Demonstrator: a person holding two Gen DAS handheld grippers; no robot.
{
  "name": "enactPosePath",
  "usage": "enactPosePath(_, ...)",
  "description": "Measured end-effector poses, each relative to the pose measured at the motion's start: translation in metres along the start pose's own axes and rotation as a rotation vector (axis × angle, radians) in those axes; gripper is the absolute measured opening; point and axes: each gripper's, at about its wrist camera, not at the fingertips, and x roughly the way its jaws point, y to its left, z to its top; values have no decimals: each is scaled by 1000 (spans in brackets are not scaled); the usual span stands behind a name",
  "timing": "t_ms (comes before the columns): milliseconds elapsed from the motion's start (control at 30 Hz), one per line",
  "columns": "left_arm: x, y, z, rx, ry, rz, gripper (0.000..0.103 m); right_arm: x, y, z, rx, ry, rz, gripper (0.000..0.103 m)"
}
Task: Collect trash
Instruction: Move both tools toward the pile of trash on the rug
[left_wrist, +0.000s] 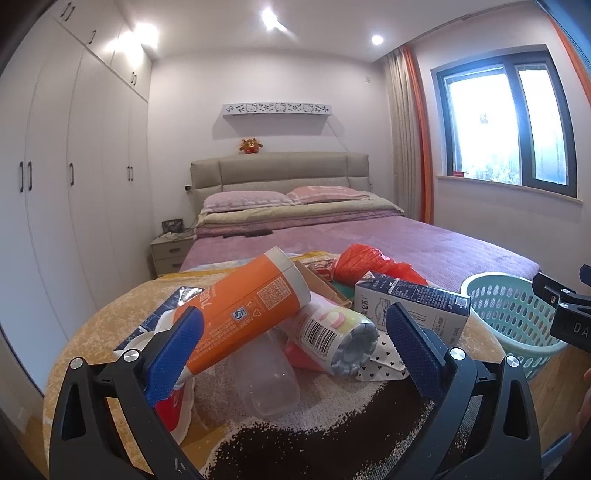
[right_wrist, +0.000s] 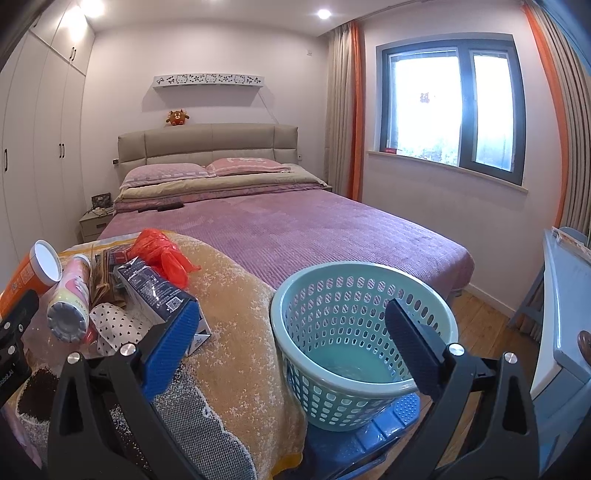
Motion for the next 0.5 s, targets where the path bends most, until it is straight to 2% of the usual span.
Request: enactPosePath(500, 1, 1, 0, -4, 1, 1, 96, 0, 2, -1, -10, 0, -2, 95)
